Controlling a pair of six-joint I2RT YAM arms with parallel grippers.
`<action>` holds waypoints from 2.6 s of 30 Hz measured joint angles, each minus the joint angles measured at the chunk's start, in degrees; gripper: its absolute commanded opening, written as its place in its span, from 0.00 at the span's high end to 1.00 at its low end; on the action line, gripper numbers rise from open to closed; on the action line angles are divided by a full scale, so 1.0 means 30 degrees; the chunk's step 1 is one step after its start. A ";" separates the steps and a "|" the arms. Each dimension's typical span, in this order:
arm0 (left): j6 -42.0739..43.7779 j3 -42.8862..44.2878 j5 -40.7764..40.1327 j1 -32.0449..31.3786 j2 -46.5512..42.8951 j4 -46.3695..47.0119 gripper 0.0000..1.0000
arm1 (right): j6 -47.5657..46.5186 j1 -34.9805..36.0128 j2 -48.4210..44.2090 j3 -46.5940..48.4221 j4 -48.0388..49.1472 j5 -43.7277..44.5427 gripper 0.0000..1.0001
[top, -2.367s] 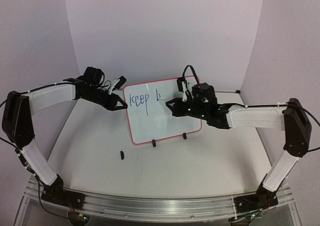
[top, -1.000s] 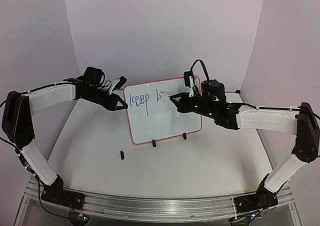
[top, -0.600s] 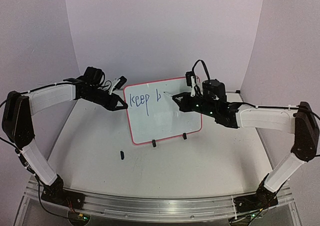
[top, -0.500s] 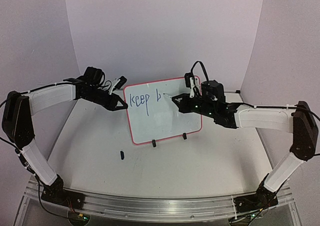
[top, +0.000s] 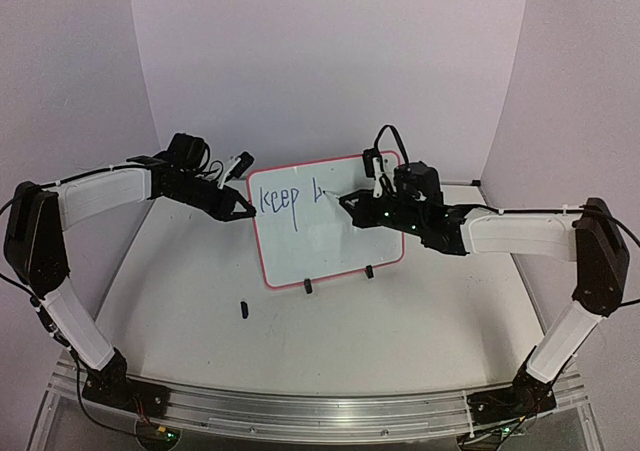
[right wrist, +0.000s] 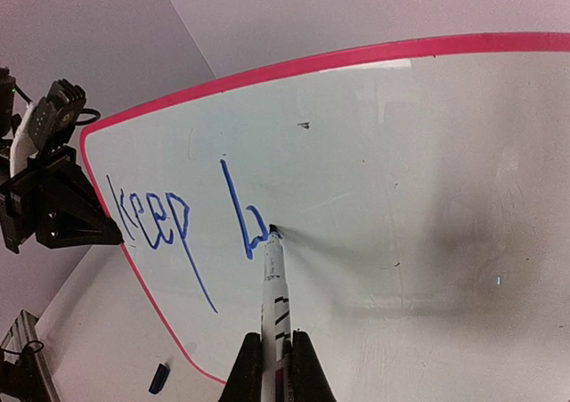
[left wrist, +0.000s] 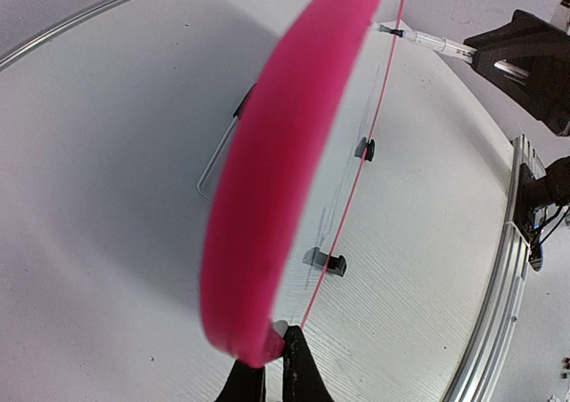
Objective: Write a sentence on the whiteboard
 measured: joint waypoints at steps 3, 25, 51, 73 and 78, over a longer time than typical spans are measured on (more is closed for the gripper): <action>0.0000 0.0000 -0.0015 0.0000 0.0000 0.0000 1.00 | 0.0051 0.0000 0.0000 0.0000 0.0000 0.0153 1.00; -0.0007 0.0007 -0.0109 -0.0036 0.0000 0.0007 1.00 | 0.0066 0.0029 -0.0459 -0.0219 -0.0306 0.1406 1.00; 0.0000 0.0044 -0.0153 -0.0073 0.0000 -0.0029 1.00 | 0.0095 0.0015 -0.0036 0.0168 -0.0131 0.0444 1.00; -0.0007 0.0109 -0.0248 -0.0109 0.0036 -0.0044 1.00 | 0.0568 0.0029 -0.0029 -0.0721 0.0146 0.0168 1.00; 0.0007 0.0109 -0.0255 -0.0146 0.0036 -0.0044 1.00 | 0.0481 0.0051 -0.0335 -0.0729 0.0095 0.0627 1.00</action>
